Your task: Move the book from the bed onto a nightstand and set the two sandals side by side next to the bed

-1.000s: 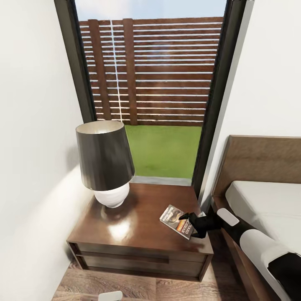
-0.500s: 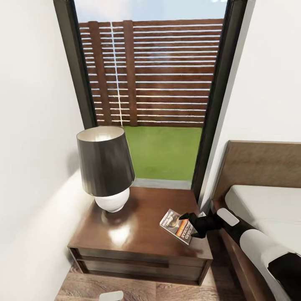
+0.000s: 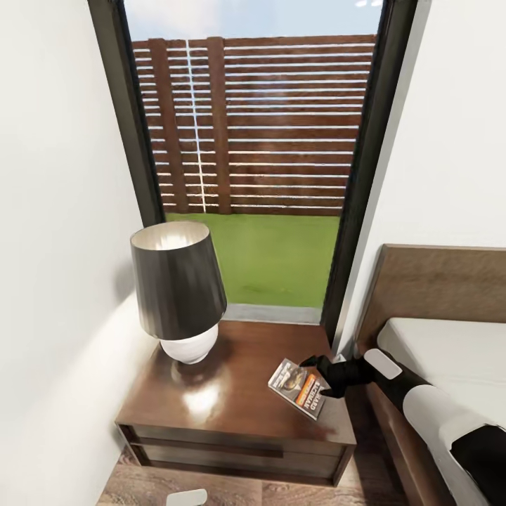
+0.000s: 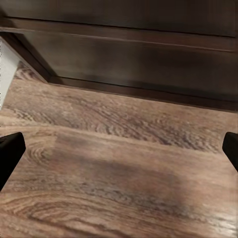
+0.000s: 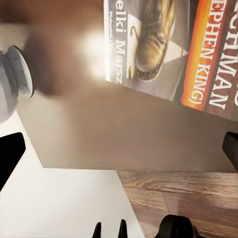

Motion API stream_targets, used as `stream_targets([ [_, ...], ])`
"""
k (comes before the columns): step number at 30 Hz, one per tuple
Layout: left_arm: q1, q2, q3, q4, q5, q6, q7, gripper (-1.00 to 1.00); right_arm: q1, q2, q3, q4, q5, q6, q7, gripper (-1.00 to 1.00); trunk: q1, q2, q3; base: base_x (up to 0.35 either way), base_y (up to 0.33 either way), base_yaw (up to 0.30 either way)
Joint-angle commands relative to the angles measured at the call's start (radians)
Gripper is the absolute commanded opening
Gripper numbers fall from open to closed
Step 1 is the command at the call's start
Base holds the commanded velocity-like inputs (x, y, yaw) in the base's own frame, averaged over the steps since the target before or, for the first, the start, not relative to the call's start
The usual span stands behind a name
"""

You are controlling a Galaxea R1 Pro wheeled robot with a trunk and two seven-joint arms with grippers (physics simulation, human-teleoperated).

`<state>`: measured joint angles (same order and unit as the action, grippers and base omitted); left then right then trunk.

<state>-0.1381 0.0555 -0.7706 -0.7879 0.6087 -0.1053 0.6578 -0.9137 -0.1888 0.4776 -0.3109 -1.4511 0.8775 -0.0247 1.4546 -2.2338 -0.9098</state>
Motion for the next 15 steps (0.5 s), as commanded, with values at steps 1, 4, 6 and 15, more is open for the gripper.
stream_targets([
  [1, -0.001, 0.001, -0.007, -0.001, 0.011, -0.008, 0.006, 1.00, -0.001, -0.001, 0.006, -0.001, -0.006, 0.000, -0.002, 1.00, -0.004, 0.007, 0.002, 0.000, 0.000, 0.000],
  [4, -0.001, 0.001, -0.007, -0.001, 0.011, -0.008, 0.006, 1.00, -0.001, -0.002, 0.006, -0.002, -0.006, -0.002, -0.001, 1.00, -0.016, 0.028, 0.012, 0.000, 0.000, 0.000],
  [6, -0.001, 0.001, -0.004, -0.001, 0.012, -0.006, 0.006, 1.00, -0.001, -0.003, 0.003, -0.002, -0.006, -0.009, 0.000, 1.00, -0.023, 0.042, 0.018, 0.000, 0.000, 0.000],
  [15, -0.001, 0.001, 0.000, -0.001, 0.042, -0.005, 0.006, 1.00, -0.001, -0.003, 0.003, -0.001, -0.006, -0.014, -0.001, 1.00, -0.058, 0.105, 0.046, 0.000, 0.000, 0.000],
])
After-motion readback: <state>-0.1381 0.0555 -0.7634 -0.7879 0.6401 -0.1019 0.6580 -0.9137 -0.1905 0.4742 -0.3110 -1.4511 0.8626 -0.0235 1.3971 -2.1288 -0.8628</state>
